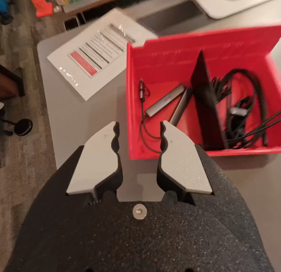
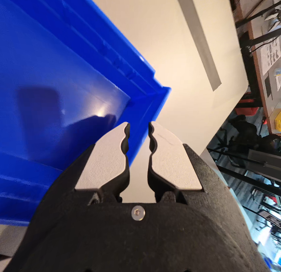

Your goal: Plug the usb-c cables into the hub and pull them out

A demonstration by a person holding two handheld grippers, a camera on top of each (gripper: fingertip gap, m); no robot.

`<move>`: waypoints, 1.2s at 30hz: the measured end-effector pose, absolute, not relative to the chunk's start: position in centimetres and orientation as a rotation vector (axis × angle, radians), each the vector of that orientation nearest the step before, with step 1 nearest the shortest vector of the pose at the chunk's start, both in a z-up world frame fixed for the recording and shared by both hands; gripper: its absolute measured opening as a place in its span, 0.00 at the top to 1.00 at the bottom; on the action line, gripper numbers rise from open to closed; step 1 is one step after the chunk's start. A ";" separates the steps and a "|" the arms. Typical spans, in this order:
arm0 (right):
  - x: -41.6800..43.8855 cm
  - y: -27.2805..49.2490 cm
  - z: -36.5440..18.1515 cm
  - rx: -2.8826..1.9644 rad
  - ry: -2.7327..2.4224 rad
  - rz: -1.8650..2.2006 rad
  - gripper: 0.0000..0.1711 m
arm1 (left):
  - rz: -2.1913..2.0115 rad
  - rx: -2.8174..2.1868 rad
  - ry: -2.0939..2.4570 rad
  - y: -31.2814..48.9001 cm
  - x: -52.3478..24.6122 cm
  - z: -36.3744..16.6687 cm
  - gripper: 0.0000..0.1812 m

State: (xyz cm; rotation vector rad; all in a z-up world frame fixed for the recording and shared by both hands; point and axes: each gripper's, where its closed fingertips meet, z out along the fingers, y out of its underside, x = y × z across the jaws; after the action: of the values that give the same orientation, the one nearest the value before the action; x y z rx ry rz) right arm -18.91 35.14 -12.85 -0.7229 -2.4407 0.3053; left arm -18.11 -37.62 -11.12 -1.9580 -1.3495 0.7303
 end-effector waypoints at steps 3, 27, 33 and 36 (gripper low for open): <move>-17.4 30.1 -11.4 -0.776 -2.439 0.501 0.86 | 0.690 -1.898 -1.280 -32.8 -16.3 -8.4 0.71; -4.6 15.3 -21.7 -0.452 -3.103 0.297 0.77 | 0.206 -2.767 -0.975 -10.7 -17.7 -21.6 0.82; -2.8 23.3 -21.8 -0.548 -3.062 0.123 0.83 | 0.029 -2.947 -0.724 -14.7 -11.0 -21.8 0.84; -2.9 27.4 -21.7 -0.659 -2.964 0.049 0.80 | 0.052 -3.063 -0.647 -18.6 -8.4 -21.6 0.84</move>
State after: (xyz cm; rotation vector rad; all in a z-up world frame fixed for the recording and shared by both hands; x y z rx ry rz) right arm -2.87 27.41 -21.65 -0.6587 -2.9644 0.0494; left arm -8.36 -18.56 -21.61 -3.0634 -0.6466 0.0519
